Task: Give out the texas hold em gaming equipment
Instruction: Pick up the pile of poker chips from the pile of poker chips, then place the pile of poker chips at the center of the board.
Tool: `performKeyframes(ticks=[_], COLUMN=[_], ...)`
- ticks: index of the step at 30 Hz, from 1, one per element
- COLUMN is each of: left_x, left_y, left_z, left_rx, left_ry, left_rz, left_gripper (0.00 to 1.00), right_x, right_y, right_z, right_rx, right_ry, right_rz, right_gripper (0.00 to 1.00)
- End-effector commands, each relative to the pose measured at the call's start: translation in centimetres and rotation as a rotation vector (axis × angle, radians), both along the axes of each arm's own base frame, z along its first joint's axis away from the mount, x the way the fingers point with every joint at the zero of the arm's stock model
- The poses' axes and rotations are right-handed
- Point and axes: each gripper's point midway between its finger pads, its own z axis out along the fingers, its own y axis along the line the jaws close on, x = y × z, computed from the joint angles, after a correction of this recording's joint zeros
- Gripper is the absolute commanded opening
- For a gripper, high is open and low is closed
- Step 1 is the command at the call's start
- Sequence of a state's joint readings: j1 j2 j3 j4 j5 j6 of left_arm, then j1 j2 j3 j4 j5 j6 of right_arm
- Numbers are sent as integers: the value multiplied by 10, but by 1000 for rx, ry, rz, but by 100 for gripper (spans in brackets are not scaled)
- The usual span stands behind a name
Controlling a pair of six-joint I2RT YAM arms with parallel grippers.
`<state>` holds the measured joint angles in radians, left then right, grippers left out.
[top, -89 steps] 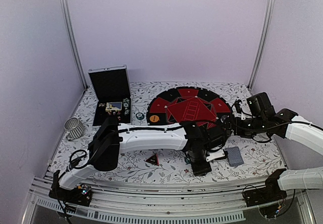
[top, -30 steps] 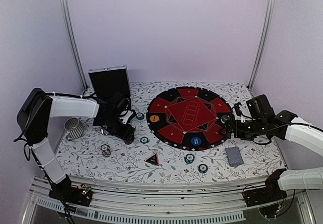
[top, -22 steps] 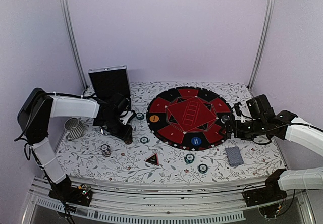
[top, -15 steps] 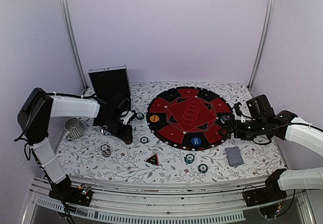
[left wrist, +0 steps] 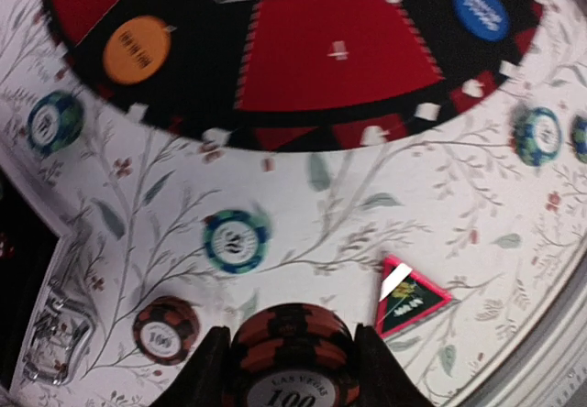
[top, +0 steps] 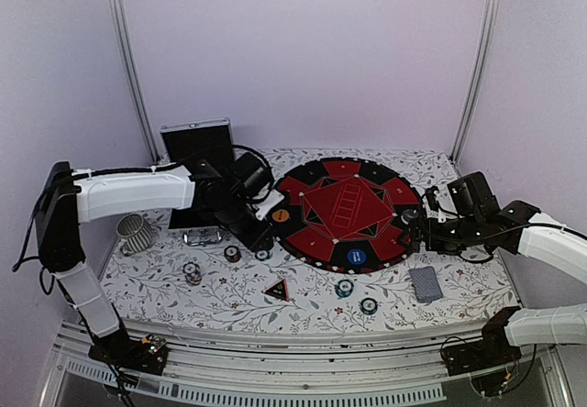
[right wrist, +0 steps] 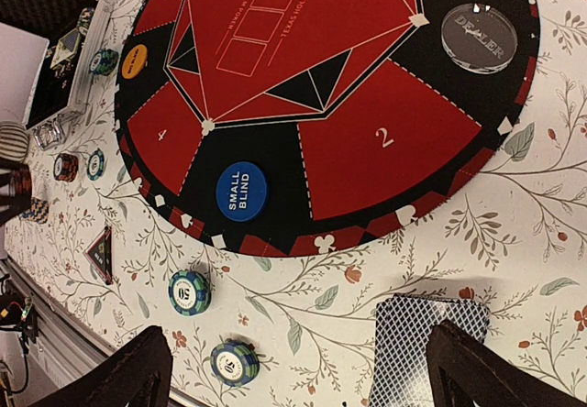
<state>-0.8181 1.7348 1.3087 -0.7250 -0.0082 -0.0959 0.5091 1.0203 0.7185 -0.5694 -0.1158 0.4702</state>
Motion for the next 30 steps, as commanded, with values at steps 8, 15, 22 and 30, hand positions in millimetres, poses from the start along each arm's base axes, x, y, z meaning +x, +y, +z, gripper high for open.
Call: performKeyframes(ticks=[8, 15, 22, 30], left_x=[-113, -139, -138, -136], left_y=[-111, -147, -159, -159], left_z=[-29, -64, -91, -102], left_rx=[-17, 36, 90, 126], left_ry=[144, 165, 152, 154], left_rz=[-442, -527, -521, -526], left_gripper=[0, 0, 0, 19], right_x=[-1, -3, -2, -1], right_y=[1, -1, -1, 0], right_z=[2, 2, 4, 5], right_rx=[7, 11, 10, 8], right_ry=[0, -2, -4, -5], right_rz=[3, -1, -2, 2], right_gripper=[99, 99, 99, 99])
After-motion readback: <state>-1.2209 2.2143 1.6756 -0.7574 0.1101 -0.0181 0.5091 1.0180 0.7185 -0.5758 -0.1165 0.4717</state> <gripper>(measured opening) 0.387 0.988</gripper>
